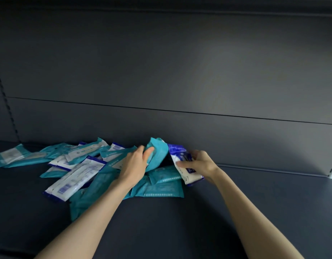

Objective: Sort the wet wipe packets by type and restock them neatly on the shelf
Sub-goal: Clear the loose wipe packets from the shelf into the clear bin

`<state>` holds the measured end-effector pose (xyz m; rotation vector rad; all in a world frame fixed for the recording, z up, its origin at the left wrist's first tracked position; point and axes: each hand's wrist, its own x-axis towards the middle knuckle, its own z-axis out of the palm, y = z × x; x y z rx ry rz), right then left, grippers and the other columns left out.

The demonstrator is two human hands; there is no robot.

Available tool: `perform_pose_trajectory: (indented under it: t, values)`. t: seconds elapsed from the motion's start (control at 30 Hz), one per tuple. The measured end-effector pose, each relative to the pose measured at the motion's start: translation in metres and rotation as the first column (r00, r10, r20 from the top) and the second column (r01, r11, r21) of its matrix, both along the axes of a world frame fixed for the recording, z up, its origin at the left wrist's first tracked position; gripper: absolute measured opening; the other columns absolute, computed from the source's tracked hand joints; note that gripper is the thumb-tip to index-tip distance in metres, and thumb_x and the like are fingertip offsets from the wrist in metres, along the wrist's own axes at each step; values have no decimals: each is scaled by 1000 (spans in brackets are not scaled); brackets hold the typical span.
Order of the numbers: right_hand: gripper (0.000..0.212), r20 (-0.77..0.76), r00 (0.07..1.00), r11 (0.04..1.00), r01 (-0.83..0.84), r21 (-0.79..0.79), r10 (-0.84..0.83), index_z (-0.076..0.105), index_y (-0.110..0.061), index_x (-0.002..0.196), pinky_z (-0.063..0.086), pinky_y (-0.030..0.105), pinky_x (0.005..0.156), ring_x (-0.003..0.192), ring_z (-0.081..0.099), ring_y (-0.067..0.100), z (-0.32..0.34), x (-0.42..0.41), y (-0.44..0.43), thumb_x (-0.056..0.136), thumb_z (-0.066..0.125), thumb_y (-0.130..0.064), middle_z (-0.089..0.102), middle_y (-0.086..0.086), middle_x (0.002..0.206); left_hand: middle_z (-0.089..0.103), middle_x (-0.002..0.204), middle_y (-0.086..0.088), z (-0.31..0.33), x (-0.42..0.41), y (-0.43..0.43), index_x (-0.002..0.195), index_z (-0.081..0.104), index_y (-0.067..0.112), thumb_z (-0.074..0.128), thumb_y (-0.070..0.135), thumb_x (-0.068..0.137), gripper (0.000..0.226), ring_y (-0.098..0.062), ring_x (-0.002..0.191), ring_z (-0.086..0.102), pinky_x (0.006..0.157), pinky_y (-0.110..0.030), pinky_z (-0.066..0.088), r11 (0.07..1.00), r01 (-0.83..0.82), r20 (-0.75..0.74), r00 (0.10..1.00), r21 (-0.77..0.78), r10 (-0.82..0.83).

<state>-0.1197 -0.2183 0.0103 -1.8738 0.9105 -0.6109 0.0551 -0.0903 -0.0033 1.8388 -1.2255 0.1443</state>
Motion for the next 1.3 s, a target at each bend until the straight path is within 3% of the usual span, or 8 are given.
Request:
perform_pose_trajectory:
  t: [0.23,0.4,0.53,0.73,0.83,0.9,1.1,1.3]
  values:
    - [59,-270,955,987,-144,-77,119,51,-12,105,52,25,63,78,65,11,3,13,13,62,88,-27,65,-1,93,43,61,-1,14,5,6,67,41,10,27,39,102,48,-20,60,43,58,-33,30,981,-156,-285,951,-115,118]
    - [97,-440,893,985,-149,-89,96,58,-16,107,57,37,82,88,67,17,3,13,4,29,85,-67,69,-1,98,33,58,-1,15,3,14,65,35,10,31,42,101,49,-16,52,33,51,-33,26,978,-198,-524,841,-69,133]
    - [100,-525,851,986,-103,-135,17,68,-19,91,50,41,92,96,62,23,-3,8,5,15,72,-85,69,0,97,34,59,1,15,0,21,64,32,14,43,53,94,50,-15,54,34,53,-30,28,984,-177,-626,771,-34,117]
    - [46,-27,996,979,79,-186,-85,66,-5,96,54,35,75,79,68,20,18,-8,35,64,87,-30,73,6,88,66,86,1,27,-10,46,88,62,11,56,57,85,46,-14,82,60,65,-26,40,978,-130,-709,705,-164,-25]
    - [25,378,925,996,5,89,-39,64,-8,98,58,30,66,67,69,14,36,-19,81,79,77,-19,73,3,84,64,82,7,42,-25,76,82,60,18,58,54,84,37,-4,77,56,62,-20,38,962,-126,-721,687,-242,-92]
    - [13,505,863,982,-89,168,-8,64,-9,95,58,31,66,66,69,15,41,-23,114,86,68,-17,72,4,82,63,82,12,50,-35,99,82,59,24,62,50,84,27,1,77,56,63,-19,39,946,-122,-738,658,-300,-149]
    - [11,585,811,993,-83,86,17,67,-10,92,58,37,73,75,69,21,38,-8,235,82,71,-13,74,6,87,73,94,7,55,-36,214,99,63,22,76,43,61,45,-11,87,70,73,-34,56,892,-12,-701,623,-452,-347]
    - [20,530,844,984,-152,88,83,64,-8,98,57,29,65,75,71,17,3,40,380,80,74,-10,75,3,87,70,103,12,22,5,364,107,57,27,63,34,82,26,-3,95,66,80,-29,55,907,90,-583,738,-411,-338]
